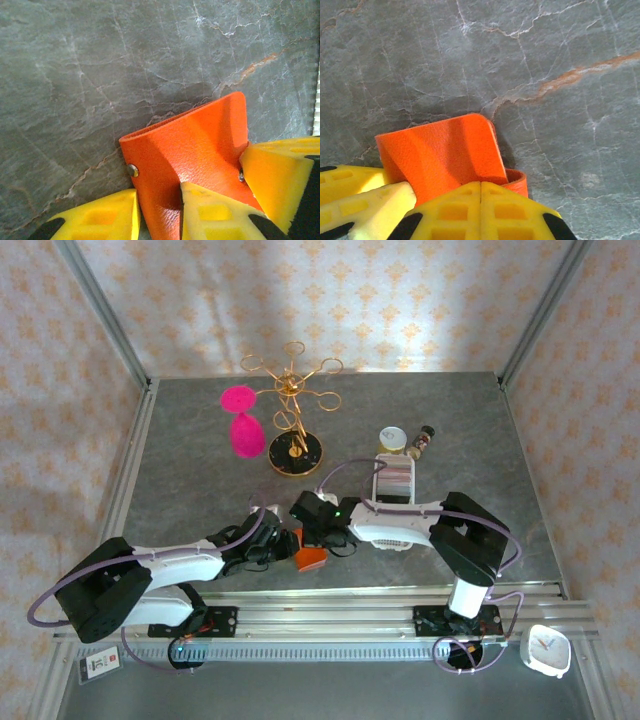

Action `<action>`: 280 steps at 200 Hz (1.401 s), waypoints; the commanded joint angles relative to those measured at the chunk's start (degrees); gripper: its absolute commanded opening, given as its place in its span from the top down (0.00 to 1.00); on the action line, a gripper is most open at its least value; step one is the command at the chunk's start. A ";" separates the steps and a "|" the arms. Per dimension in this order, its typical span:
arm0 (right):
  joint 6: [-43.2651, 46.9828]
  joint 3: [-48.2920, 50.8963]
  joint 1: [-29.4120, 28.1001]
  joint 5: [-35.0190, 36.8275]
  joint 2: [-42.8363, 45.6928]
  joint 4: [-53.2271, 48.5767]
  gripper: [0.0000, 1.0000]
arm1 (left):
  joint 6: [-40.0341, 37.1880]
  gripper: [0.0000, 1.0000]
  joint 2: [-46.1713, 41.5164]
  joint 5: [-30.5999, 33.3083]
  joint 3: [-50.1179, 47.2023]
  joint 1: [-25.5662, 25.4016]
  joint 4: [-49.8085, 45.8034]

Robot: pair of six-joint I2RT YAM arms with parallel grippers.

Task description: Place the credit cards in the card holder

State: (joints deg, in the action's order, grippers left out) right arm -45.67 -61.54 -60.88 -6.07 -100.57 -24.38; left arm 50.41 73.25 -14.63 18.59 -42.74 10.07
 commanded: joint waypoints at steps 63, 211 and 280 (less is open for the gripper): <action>-5.74 5.46 -3.25 0.28 -0.35 3.99 1.00 | -0.68 0.76 3.50 1.26 -2.15 -0.02 1.04; -12.26 14.96 -8.30 11.89 8.29 14.00 0.97 | 1.11 0.73 -8.62 7.93 0.05 0.04 -9.01; -0.33 9.33 -1.31 29.72 23.56 14.38 0.40 | -2.31 0.01 -32.74 34.25 9.66 2.77 -30.66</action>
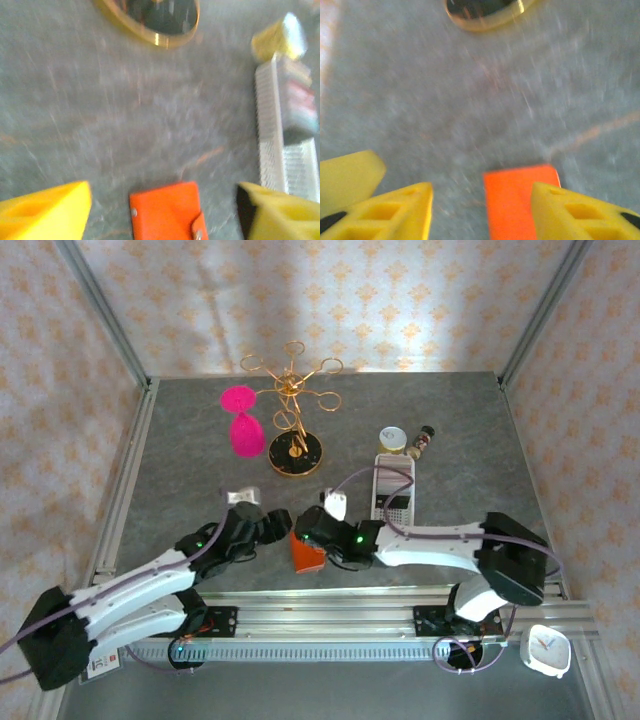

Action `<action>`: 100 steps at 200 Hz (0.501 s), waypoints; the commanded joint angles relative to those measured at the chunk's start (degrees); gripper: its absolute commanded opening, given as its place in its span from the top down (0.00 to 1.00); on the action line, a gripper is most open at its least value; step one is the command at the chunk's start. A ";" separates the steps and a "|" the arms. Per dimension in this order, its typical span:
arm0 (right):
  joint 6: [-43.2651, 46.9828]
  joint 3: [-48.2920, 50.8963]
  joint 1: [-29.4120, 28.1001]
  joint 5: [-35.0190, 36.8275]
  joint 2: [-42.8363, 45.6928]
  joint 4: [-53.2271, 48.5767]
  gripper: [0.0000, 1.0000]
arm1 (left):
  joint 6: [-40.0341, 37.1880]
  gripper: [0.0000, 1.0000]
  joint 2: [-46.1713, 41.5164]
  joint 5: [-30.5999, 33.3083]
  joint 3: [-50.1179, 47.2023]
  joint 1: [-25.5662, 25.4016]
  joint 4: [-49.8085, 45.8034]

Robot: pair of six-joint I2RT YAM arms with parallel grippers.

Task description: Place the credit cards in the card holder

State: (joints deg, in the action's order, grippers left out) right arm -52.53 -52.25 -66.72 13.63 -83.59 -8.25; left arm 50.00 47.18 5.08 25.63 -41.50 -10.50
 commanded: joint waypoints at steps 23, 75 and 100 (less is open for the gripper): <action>13.12 6.37 11.97 14.43 16.28 3.11 0.27 | -4.87 0.01 -11.78 22.53 3.10 3.42 -9.48; 42.90 30.78 33.40 20.55 40.81 33.63 0.07 | -6.57 0.01 -11.31 43.82 -0.65 13.92 -2.59; 53.05 42.80 45.51 12.65 41.86 49.27 0.00 | -15.08 0.01 -8.97 44.92 -8.48 22.95 14.48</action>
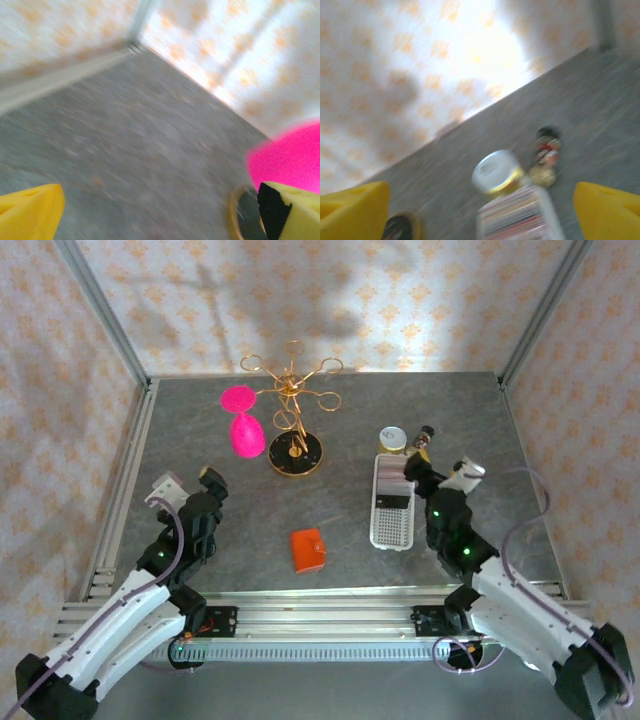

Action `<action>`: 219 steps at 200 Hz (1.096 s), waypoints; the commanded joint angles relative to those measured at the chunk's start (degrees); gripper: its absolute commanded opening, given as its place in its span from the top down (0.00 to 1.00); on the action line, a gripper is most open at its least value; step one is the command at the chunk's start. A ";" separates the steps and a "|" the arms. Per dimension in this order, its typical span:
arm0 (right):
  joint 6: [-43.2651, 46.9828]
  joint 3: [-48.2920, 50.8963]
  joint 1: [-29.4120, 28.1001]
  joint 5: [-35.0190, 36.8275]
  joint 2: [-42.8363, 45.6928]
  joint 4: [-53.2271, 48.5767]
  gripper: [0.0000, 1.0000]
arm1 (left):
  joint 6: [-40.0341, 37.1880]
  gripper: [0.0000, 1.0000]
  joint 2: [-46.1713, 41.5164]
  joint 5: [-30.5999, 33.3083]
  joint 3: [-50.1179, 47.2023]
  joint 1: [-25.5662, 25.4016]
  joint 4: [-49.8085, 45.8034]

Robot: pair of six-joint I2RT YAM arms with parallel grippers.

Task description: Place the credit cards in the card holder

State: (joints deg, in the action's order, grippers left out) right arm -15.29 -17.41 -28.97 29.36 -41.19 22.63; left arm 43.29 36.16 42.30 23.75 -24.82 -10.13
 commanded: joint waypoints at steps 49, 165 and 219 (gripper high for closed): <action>14.40 11.96 20.33 -12.68 -20.93 31.97 0.00 | -25.88 0.01 10.40 -2.43 -16.42 18.27 46.42; 16.65 4.57 26.11 -24.61 -46.16 49.09 0.00 | -36.19 0.01 45.69 -27.69 -14.64 25.89 84.94; 16.77 4.68 26.16 -24.64 -45.86 48.91 0.00 | -39.44 0.01 52.39 -30.16 -13.77 24.74 92.00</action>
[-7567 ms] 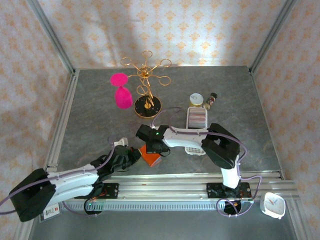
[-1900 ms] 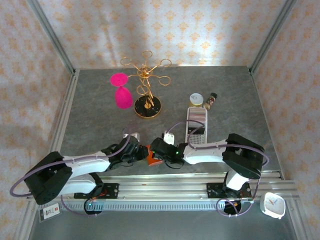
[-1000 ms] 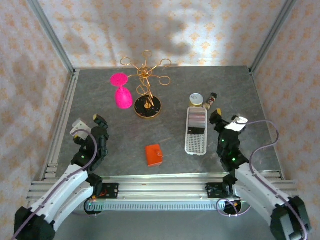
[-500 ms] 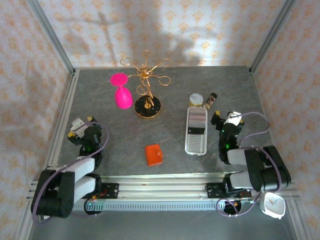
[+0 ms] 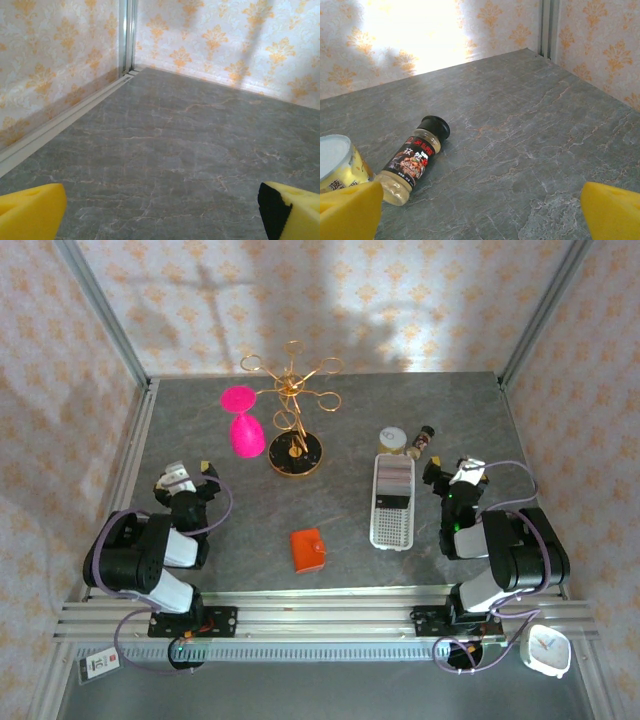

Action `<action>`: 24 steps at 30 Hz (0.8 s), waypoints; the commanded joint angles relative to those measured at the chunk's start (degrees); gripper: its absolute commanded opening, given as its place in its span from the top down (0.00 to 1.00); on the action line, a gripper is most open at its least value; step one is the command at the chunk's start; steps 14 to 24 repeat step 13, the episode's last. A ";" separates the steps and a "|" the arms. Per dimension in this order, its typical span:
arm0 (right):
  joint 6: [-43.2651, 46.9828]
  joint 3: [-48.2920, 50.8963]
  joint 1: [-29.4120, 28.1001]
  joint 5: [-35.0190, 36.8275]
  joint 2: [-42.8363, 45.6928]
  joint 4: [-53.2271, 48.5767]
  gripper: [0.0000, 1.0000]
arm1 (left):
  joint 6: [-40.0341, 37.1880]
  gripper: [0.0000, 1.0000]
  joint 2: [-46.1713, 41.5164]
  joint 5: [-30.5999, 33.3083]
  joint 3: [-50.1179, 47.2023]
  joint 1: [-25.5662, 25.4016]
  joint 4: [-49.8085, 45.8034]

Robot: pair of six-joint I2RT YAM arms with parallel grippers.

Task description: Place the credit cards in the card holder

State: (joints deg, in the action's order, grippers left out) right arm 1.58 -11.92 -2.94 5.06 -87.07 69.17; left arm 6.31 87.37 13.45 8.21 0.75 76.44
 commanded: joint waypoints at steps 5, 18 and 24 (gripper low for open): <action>-0.18 -0.87 0.13 -0.32 0.06 2.39 0.00 | -2.73 0.01 1.10 0.77 2.09 -1.54 3.40; 0.53 -1.17 0.18 -2.23 -0.03 1.85 0.00 | -2.79 0.01 0.72 0.54 2.57 -1.72 2.44; 0.53 -1.17 0.18 -2.23 -0.03 1.85 0.00 | -2.79 0.01 0.72 0.54 2.57 -1.72 2.44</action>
